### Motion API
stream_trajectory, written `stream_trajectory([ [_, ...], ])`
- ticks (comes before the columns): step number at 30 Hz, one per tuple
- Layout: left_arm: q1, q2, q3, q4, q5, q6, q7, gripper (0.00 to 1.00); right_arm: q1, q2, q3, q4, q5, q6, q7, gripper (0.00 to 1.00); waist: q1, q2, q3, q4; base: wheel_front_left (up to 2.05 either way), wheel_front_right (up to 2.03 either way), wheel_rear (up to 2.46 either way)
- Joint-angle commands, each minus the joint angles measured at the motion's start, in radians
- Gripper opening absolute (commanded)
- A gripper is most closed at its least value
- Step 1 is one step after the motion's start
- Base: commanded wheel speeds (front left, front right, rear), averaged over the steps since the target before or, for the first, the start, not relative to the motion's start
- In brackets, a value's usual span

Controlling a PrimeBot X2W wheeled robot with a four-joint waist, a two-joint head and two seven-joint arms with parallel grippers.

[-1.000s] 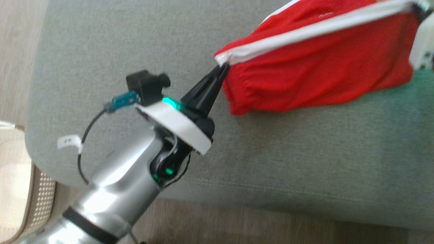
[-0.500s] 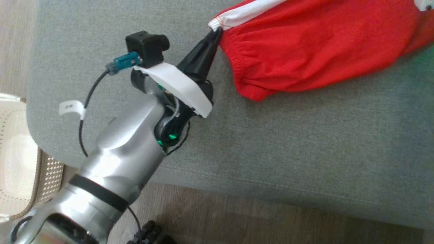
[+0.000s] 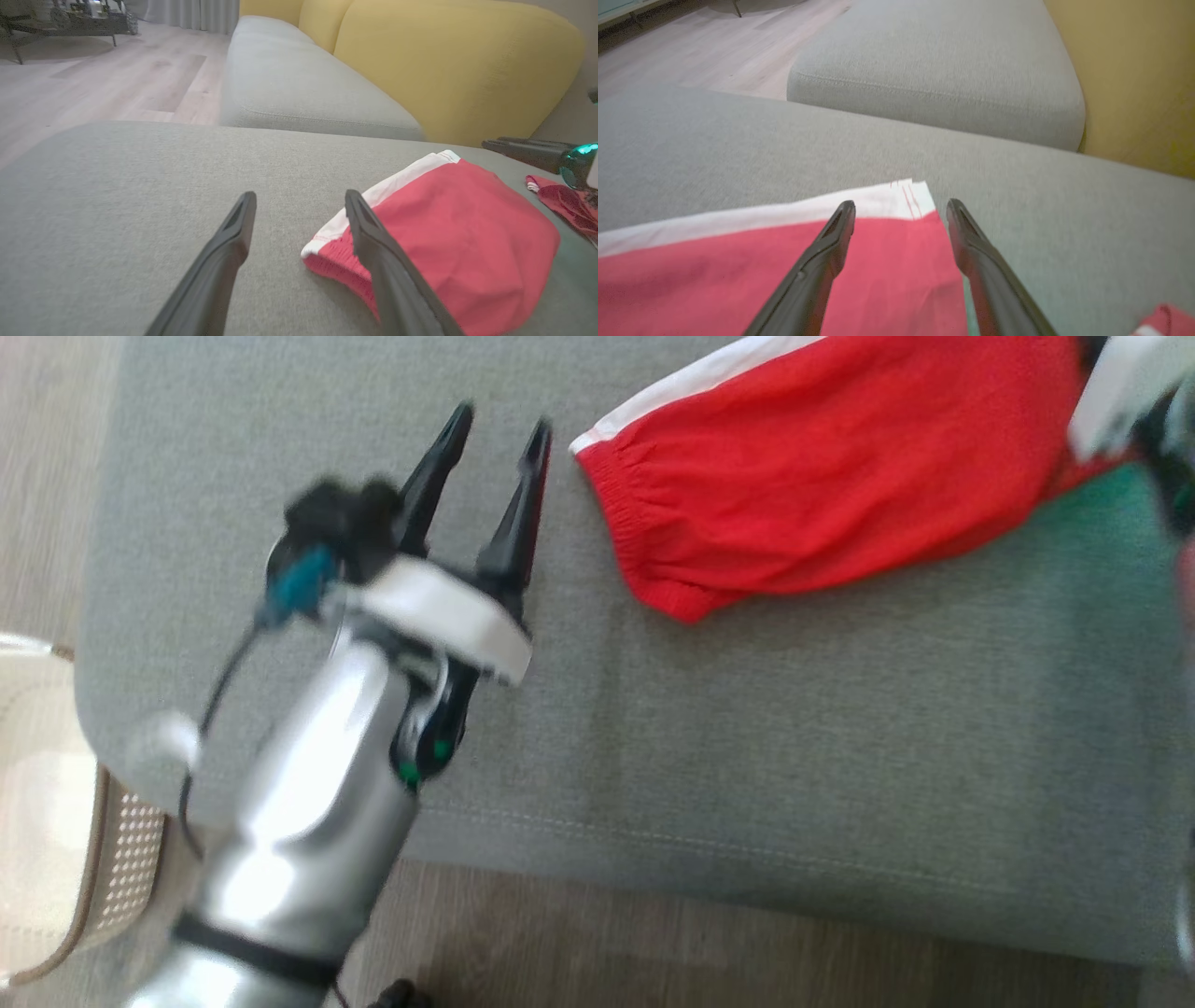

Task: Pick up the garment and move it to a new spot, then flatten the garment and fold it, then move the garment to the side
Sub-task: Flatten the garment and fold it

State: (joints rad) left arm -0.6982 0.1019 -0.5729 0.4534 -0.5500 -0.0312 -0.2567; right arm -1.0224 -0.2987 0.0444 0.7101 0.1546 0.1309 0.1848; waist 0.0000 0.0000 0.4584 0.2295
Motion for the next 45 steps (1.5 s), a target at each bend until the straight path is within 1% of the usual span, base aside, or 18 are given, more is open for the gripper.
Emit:
stream_trajectory([
  [1, 0.035, 0.017, 0.06, -0.066, 0.051, 0.022, -0.005, 1.0, 0.036, 0.023, -0.004, -0.043, 0.016, 0.0, -0.022, 1.0, 0.0, 0.0, -0.024, -0.018, 0.0, 0.0, 0.0],
  [4, 0.156, 0.006, 0.138, -0.19, 0.176, 0.074, -0.005, 1.0, 0.118, 0.039, -0.018, -0.056, 0.046, 0.0, -0.047, 1.0, 0.0, 0.0, -0.049, -0.027, 0.0, 0.0, 0.0],
  [5, 0.272, -0.008, 0.192, -0.308, 0.271, 0.104, -0.005, 1.0, 0.175, 0.043, -0.04, -0.059, 0.076, 0.0, -0.062, 1.0, 0.0, 0.0, -0.069, -0.026, 0.0, 0.0, 0.0],
  [9, 0.397, -0.021, 0.215, -0.447, 0.388, 0.128, -0.005, 1.0, 0.203, 0.024, -0.064, -0.046, 0.093, 0.0, -0.065, 1.0, 0.0, 0.0, -0.086, 0.0, 0.0, 0.0, 0.0],
  [13, 0.473, -0.028, 0.208, -0.535, 0.47, 0.142, -0.005, 1.0, 0.176, -0.002, -0.098, -0.018, 0.093, 0.0, -0.057, 1.0, 0.0, 0.0, -0.078, 0.042, 0.0, 0.0, 0.0],
  [16, 0.497, -0.034, 0.202, -0.56, 0.485, 0.142, -0.005, 1.0, 0.147, -0.046, -0.146, 0.025, 0.074, 0.0, -0.046, 1.0, 0.0, 0.0, -0.068, 0.087, 0.0, 0.0, 0.0],
  [19, 0.503, -0.04, 0.196, -0.572, 0.483, 0.137, -0.005, 1.0, 0.128, -0.098, -0.193, 0.077, 0.023, 0.0, -0.031, 1.0, 0.0, 0.0, -0.057, 0.126, 0.0, 0.0, 0.0],
  [21, 0.506, -0.043, 0.196, -0.574, 0.479, 0.134, -0.005, 1.0, 0.118, -0.113, -0.212, 0.111, -0.005, 0.0, -0.019, 1.0, 0.0, 0.0, -0.05, 0.144, 0.0, 0.0, 0.0],
  [23, 0.508, -0.046, 0.198, -0.573, 0.474, 0.13, -0.005, 1.0, 0.111, -0.108, -0.217, 0.137, -0.017, 0.0, -0.012, 1.0, 0.0, 0.0, -0.045, 0.154, 0.0, 0.0, 0.0],
  [26, 0.512, -0.048, 0.204, -0.572, 0.473, 0.125, -0.005, 1.0, 0.101, -0.081, -0.214, 0.165, -0.005, 0.0, -0.019, 1.0, 0.0, 0.0, -0.041, 0.158, 0.0, 0.0, 0.0],
  [27, 0.512, -0.048, 0.204, -0.572, 0.473, 0.125, -0.005, 1.0, 0.101, -0.081, -0.214, 0.165, -0.005, 0.0, -0.019, 1.0, 0.0, 0.0, -0.041, 0.158, 0.0, 0.0, 0.0],
  [30, 0.509, -0.049, 0.207, -0.572, 0.476, 0.12, -0.005, 1.0, 0.099, -0.053, -0.197, 0.196, 0.011, 0.0, -0.022, 1.0, 0.0, 0.0, -0.039, 0.153, 0.0, 0.0, 0.0],
  [35, 0.497, -0.05, 0.206, -0.578, 0.484, 0.113, -0.005, 1.0, 0.09, -0.03, -0.169, 0.267, 0.028, 0.0, -0.003, 1.0, 0.0, 0.0, -0.035, 0.145, 0.0, 0.0, 0.0],
  [36, 0.495, -0.051, 0.206, -0.579, 0.485, 0.112, -0.005, 1.0, 0.086, -0.027, -0.161, 0.282, 0.032, 0.0, 0.006, 0.91, 0.0, 0.0, -0.034, 0.144, 0.0, 0.0, 0.0],
  [37, 0.494, -0.051, 0.206, -0.581, 0.486, 0.112, -0.005, 1.0, 0.082, -0.026, -0.156, 0.295, 0.037, 0.0, 0.011, 0.47, 0.0, 0.0, -0.033, 0.143, 0.0, 0.0, 0.0],
  [38, 0.492, -0.051, 0.206, -0.582, 0.486, 0.111, -0.005, 1.0, 0.076, -0.025, -0.151, 0.306, 0.042, 0.0, 0.013, 0.14, 0.0, 0.0, -0.032, 0.142, 0.0, 0.0, 0.0],
  [39, 0.492, -0.051, 0.206, -0.583, 0.486, 0.111, -0.005, 1.0, 0.071, -0.024, -0.146, 0.315, 0.046, 0.0, 0.013, 0.0, 0.0, 0.0, -0.032, 0.14, 0.0, 0.0, 0.0],
  [45, 0.501, -0.051, 0.206, -0.579, 0.487, 0.109, -0.005, 1.0, 0.05, -0.04, -0.152, 0.341, 0.061, 0.0, -0.065, 0.0, 0.0, 0.0, -0.054, 0.113, 0.0, 0.0, 0.0],
])
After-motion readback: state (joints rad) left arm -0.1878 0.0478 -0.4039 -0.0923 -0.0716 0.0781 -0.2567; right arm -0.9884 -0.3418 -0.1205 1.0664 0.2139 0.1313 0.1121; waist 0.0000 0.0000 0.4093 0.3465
